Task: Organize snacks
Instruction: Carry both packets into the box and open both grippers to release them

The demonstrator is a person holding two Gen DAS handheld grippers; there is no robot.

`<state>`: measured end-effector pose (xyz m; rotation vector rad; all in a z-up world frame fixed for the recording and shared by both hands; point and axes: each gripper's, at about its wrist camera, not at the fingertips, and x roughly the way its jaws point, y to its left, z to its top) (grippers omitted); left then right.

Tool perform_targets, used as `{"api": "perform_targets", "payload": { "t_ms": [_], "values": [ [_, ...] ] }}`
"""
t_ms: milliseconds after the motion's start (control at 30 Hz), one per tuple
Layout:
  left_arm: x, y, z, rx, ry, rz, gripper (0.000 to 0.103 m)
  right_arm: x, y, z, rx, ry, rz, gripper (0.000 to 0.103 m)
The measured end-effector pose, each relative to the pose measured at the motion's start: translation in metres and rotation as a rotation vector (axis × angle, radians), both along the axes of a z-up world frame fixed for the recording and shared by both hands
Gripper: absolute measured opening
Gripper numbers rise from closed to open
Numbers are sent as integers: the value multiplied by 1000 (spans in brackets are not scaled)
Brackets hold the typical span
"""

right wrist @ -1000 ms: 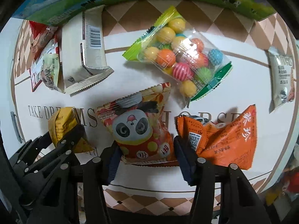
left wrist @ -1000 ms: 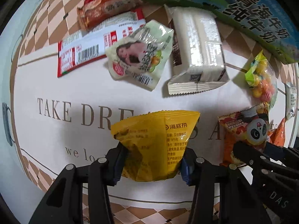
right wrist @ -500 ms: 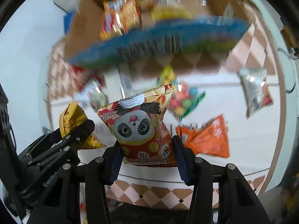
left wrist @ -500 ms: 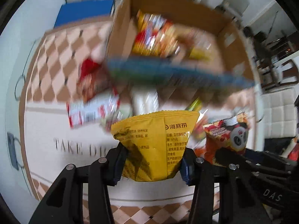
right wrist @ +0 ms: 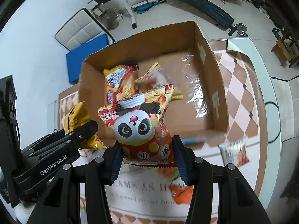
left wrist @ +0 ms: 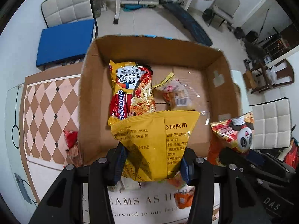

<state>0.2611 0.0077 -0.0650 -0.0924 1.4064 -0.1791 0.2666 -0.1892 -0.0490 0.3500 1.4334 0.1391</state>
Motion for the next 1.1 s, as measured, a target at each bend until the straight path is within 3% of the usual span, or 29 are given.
{"api": "perform_targets", "payload": {
  "t_ms": [267,500,633,667,733,833,1100],
  "values": [
    [33,0,-68,-1,171,6,46,30,3,-66,-19,99,13,53],
    [35,0,-91,12,244,-19,46,40,4,-101,-32,158,27,53],
    [33,2,-91,13,252,-9,47,43,5,-110,-22,198,49,58],
    [33,3,-91,8,253,-7,48,44,6,-111,-26,203,60,69],
    [32,5,-89,39,257,-1,65,44,7,-107,-43,204,76,84],
    [32,11,-83,59,237,16,88,45,6,-100,-73,191,90,88],
    [21,20,-43,53,165,25,89,39,2,-72,-131,142,105,92]
  ]
}}
